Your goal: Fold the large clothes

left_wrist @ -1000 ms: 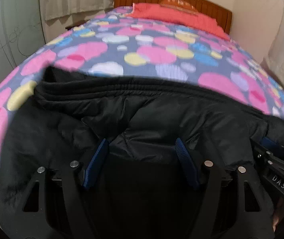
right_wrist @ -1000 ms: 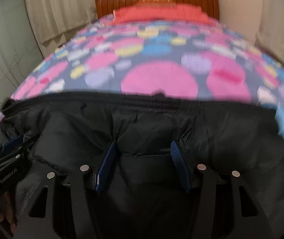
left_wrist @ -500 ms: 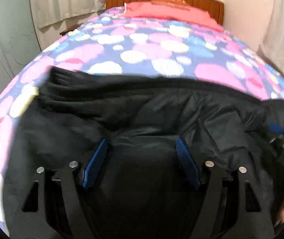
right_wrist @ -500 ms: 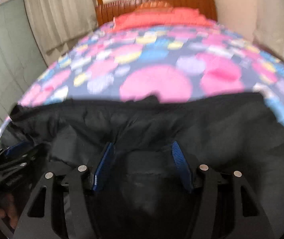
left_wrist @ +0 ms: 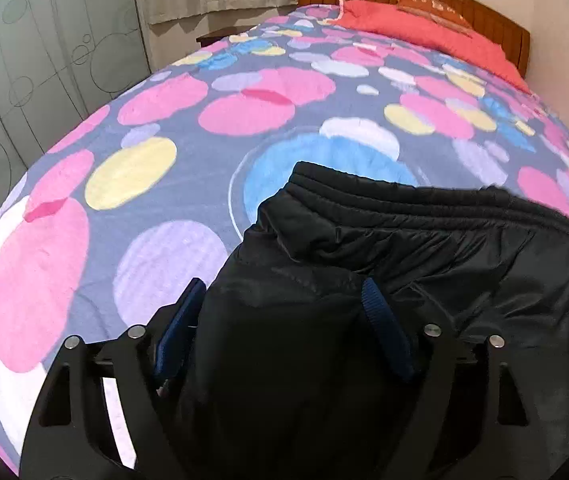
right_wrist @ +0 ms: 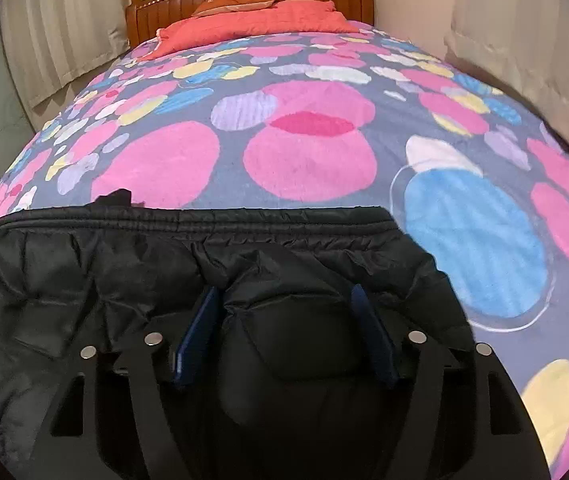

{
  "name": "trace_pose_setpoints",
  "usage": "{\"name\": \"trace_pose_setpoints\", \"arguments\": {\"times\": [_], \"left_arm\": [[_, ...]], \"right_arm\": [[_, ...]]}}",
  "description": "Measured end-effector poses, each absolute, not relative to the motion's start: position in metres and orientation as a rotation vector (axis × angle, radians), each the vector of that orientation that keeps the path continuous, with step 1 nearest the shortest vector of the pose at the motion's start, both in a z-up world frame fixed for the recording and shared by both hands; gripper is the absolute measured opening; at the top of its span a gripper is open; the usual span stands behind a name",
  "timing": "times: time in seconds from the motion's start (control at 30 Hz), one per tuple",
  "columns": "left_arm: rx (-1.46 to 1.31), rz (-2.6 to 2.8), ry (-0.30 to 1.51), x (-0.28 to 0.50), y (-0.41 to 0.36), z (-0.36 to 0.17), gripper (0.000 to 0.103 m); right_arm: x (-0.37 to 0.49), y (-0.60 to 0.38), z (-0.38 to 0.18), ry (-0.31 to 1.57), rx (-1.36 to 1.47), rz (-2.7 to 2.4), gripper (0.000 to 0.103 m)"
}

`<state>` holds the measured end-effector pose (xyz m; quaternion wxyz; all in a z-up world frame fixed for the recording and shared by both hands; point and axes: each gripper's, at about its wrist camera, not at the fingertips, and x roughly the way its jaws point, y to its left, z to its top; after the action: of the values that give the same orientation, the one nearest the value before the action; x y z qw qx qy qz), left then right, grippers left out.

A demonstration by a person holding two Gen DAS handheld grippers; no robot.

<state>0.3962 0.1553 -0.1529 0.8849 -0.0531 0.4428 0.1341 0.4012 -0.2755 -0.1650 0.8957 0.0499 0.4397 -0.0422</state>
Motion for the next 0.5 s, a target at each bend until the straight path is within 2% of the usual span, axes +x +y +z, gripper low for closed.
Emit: {"name": "trace_pose_setpoints", "arguments": {"times": [0.5], "left_arm": [[-0.085, 0.314, 0.926, 0.404, 0.151, -0.162, 0.085]], "right_arm": [[0.4, -0.278, -0.173, 0.879, 0.132, -0.09, 0.071]]}}
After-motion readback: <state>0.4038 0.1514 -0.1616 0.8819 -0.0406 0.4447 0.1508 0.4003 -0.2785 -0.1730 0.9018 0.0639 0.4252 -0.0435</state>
